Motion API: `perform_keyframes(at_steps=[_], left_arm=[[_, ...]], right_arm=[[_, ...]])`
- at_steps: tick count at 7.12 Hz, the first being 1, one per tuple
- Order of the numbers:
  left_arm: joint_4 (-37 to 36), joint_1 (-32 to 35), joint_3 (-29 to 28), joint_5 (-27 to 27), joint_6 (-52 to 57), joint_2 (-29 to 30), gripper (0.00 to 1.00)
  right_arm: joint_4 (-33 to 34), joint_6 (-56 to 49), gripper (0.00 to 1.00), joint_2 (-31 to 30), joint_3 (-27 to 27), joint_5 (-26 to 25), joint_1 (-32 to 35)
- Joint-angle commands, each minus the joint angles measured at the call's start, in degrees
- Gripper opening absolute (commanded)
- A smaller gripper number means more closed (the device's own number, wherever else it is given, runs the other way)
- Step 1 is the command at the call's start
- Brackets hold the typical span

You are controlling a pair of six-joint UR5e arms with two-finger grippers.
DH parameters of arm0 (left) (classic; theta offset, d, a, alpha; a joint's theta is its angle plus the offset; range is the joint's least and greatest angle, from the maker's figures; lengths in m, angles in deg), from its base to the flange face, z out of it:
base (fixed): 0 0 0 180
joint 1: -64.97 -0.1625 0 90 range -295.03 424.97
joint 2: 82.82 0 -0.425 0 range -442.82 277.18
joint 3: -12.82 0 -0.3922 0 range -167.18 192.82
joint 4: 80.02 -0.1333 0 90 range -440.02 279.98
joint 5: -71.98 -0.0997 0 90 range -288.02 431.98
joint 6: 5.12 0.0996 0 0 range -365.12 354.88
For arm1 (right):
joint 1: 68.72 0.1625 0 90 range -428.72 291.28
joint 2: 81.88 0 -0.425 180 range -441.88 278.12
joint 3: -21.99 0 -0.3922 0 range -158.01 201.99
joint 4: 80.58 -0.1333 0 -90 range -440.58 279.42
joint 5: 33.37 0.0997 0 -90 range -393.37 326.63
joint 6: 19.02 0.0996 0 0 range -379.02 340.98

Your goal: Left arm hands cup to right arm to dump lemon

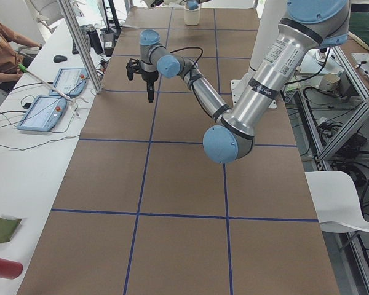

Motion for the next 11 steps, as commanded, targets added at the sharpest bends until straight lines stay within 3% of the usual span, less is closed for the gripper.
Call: perform_keyframes(at_steps=[1,3,4,7,9,11], left_arm=[[2.98,-1.69,0.00,0.10,-1.58,0.59,1.00],[5.46,-2.92,0.08,0.19,-4.57,0.86,1.00],[5.46,-3.18,0.17,0.19,-5.37,1.12,1.00],[5.46,-3.36,0.08,0.28,-5.55,1.04,1.00],[5.90,-3.36,0.08,4.81,-7.04,1.12,1.00],[10.44,-3.28,0.00,8.17,-10.19,1.30,1.00]], right_arm=[[14.82,0.50,0.24,2.18,-10.98,-11.21,-11.73],[20.57,7.76,0.25,7.43,-14.19,-18.94,-21.66],[22.77,8.06,0.25,8.59,-14.89,-26.47,-28.07],[30.61,13.77,0.25,19.38,-14.02,-42.41,-42.33],[31.31,16.66,0.24,24.39,-11.84,-48.32,-46.66],[34.04,17.72,0.26,27.93,-9.81,-50.71,-48.08]])
